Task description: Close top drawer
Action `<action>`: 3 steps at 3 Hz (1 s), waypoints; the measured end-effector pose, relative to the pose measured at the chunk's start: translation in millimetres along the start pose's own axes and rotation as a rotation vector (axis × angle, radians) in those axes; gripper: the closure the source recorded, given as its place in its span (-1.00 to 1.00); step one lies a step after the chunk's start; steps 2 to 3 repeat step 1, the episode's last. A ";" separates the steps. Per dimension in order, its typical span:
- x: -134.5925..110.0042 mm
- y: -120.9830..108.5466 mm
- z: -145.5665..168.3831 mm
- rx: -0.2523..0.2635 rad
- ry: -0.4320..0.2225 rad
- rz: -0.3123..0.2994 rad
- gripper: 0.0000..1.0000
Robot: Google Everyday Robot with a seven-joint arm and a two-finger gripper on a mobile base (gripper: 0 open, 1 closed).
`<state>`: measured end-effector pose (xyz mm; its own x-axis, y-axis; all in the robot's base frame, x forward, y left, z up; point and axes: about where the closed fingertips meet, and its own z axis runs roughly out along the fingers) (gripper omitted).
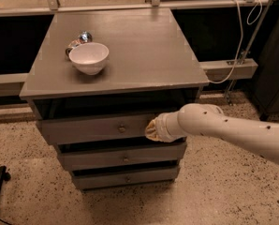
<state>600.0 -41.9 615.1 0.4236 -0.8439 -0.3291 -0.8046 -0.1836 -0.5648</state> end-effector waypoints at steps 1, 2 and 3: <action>-14.2 39.7 -8.0 -0.045 -0.090 0.015 1.00; -14.2 39.7 -8.0 -0.045 -0.090 0.015 1.00; -14.2 39.7 -8.0 -0.045 -0.090 0.015 1.00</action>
Offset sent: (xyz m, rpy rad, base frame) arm 0.0000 0.0000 0.0000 0.0000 0.0000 0.0000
